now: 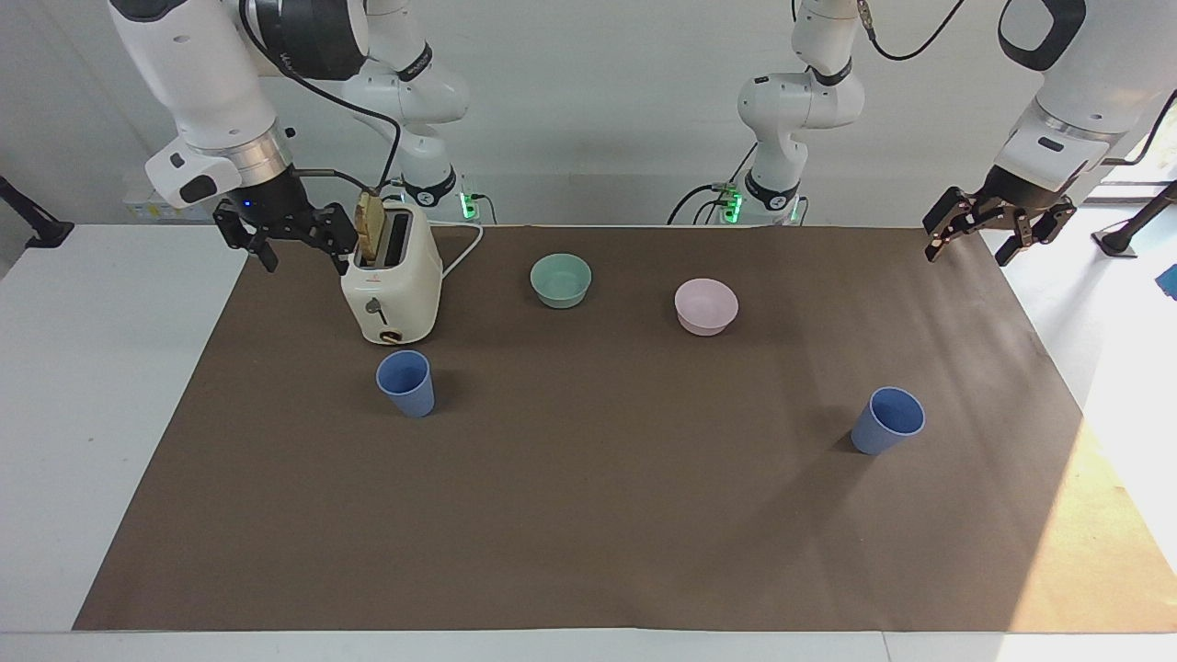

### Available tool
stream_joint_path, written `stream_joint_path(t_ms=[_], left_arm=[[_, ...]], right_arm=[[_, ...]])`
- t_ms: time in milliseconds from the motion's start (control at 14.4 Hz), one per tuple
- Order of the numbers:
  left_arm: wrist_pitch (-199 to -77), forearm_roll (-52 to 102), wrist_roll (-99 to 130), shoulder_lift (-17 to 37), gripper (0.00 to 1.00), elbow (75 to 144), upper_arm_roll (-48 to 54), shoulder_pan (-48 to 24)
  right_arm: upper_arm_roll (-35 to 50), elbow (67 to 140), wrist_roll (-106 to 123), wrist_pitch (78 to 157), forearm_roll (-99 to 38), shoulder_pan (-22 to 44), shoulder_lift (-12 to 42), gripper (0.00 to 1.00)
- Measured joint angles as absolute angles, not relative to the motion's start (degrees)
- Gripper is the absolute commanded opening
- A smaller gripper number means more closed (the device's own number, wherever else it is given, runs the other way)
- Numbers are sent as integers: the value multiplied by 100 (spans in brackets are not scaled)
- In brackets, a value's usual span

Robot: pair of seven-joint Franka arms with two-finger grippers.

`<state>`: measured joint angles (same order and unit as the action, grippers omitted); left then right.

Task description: Stack blue cups with both arms

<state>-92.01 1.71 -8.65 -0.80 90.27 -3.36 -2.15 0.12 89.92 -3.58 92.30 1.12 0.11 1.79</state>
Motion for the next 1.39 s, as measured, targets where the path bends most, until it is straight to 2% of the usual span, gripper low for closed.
stream_joint_path(t_ms=[765, 1391], left_arm=[[-9404, 171, -870, -77, 100, 9030, -334, -215], [-10349, 173, -872, 161, 100, 9345, -337, -214]], right_arm=[[12, 8992, -358, 9230, 112, 11, 179, 100], [12, 8992, -358, 9230, 112, 11, 179, 100]])
